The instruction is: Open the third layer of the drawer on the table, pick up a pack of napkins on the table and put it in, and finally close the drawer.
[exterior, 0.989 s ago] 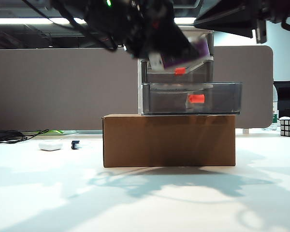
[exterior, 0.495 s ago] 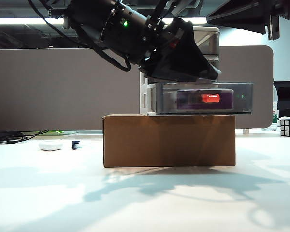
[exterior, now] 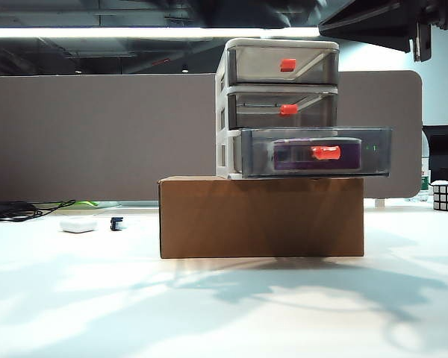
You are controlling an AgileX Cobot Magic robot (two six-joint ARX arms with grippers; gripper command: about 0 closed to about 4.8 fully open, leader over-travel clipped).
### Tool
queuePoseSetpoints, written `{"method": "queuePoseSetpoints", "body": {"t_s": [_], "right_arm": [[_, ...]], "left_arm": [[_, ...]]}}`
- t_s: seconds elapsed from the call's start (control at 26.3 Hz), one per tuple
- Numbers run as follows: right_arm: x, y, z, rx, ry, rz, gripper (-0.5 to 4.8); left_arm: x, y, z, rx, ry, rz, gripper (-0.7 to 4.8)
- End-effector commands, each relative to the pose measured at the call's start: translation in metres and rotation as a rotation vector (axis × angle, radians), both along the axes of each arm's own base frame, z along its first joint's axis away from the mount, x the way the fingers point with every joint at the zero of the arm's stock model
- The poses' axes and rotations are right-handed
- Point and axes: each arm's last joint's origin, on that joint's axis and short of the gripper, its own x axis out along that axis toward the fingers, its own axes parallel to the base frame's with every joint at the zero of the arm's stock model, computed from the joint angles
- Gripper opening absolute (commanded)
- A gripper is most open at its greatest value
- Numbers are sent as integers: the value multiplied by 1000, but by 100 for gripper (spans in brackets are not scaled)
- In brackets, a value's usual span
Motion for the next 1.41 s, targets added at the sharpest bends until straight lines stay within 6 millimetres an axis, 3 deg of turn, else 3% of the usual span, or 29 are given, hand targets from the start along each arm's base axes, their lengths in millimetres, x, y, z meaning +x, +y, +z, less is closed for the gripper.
{"method": "queuePoseSetpoints", "body": {"t_s": [0.04, 0.08, 0.11, 0.34, 0.49, 0.65, 0.84, 1.41], "right_arm": [[-1, 0, 4, 6, -23, 9, -4], [0, 0, 4, 5, -24, 7, -4], [0, 0, 5, 4, -27, -2, -4], [4, 1, 22, 10, -77, -25, -4], [15, 2, 45, 14, -126, -69, -4], [28, 4, 53, 13, -121, -69, -4], [44, 10, 59, 13, -115, -54, -4], [49, 14, 55, 8, -116, -70, -4]], "left_arm": [[-18, 13, 3, 76, 148, -7, 223], [-30, 19, 2, 117, 254, -33, 30], [-37, 22, -1, 148, 334, -69, -4], [-46, 5, -18, 225, 440, -103, -5], [-34, -19, -46, 274, 471, -47, -5], [-24, -27, -58, 286, 458, 30, -5], [-20, -30, -63, 302, 428, 90, -5], [-10, -31, -57, 268, 282, 268, -5]]}}
